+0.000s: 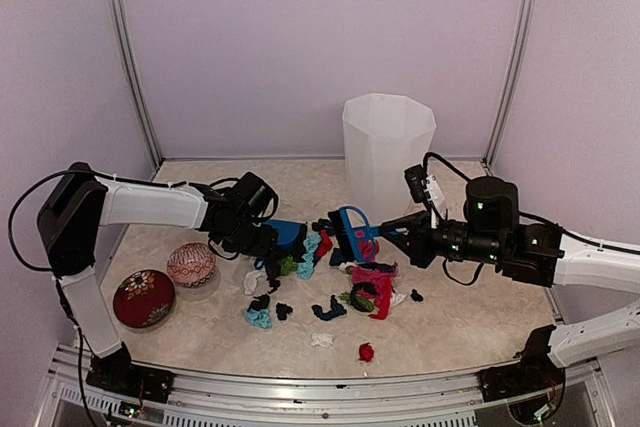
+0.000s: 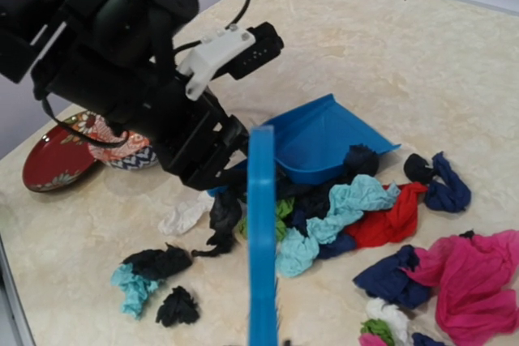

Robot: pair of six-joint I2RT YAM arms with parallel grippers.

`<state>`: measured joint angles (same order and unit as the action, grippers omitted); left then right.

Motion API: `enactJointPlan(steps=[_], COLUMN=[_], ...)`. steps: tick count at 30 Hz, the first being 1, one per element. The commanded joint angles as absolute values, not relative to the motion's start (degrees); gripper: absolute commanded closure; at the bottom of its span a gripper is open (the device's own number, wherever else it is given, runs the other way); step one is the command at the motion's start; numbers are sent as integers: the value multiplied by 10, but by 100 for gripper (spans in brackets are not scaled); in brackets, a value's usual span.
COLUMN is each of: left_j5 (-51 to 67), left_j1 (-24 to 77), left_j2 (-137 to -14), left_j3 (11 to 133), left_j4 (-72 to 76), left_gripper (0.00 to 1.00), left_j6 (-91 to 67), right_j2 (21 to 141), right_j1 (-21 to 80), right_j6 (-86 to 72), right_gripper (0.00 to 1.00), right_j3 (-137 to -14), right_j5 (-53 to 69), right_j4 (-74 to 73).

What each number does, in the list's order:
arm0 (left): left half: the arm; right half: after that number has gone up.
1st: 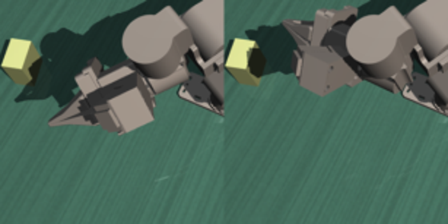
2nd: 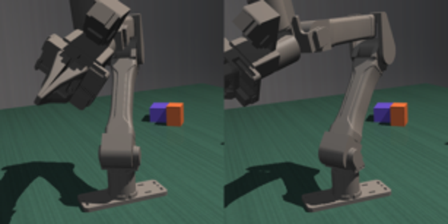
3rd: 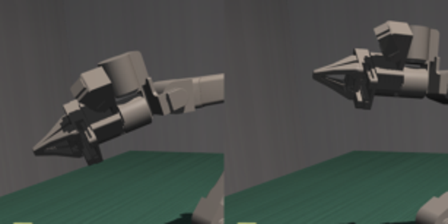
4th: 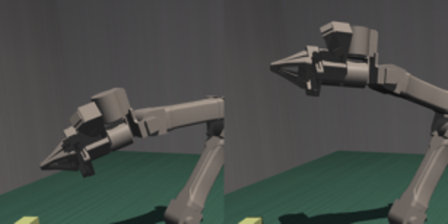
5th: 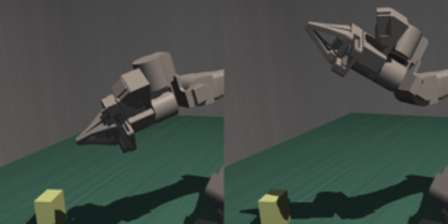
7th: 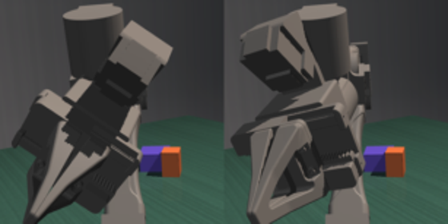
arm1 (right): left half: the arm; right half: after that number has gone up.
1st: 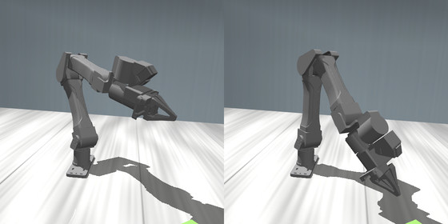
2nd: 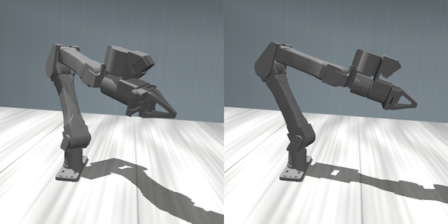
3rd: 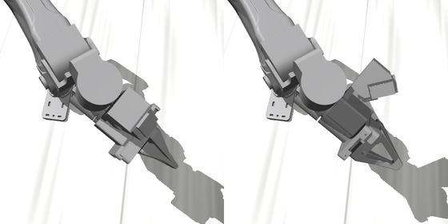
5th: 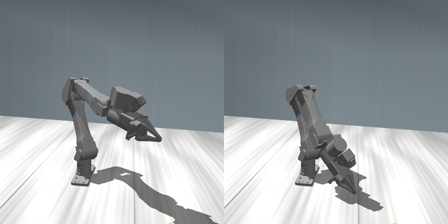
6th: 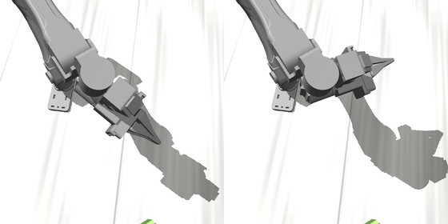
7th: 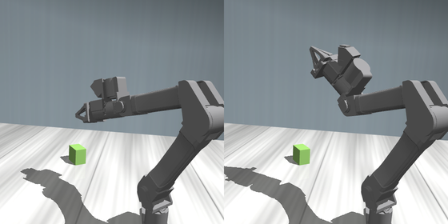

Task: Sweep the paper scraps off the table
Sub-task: Pick up the dustpan from the center of the board.

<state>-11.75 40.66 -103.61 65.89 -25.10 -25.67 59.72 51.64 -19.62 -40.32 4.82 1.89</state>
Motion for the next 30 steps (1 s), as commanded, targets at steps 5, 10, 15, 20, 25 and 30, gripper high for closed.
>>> enactJointPlan(steps=[5,10,15,20,25,30], left_j5=[-93,-81,-76,-79,-78,-75], left_j1=[398,397,394,392,390,389], left_j2=[-1065,-1081,-1089,-1081,-1077,-1079], left_j3=[683,691,702,706,712,716], left_j4=[-240,-238,-238,-237,-239,-243], left_gripper=[34,39,51,65,84,80], left_j6=[-240,-235,-231,-229,-227,-227], right_j2=[599,601,602,607,610,608], right_j1=[511,511,511,511,511,511], right_j6=[-200,-199,-197,-191,-190,-189], right_gripper=[100,100,100,100,100,100], right_j3=[-400,-401,-405,-411,-417,-419], right_j5=[44,42,43,39,40,39], right_j4=[19,19,19,13,13,11])
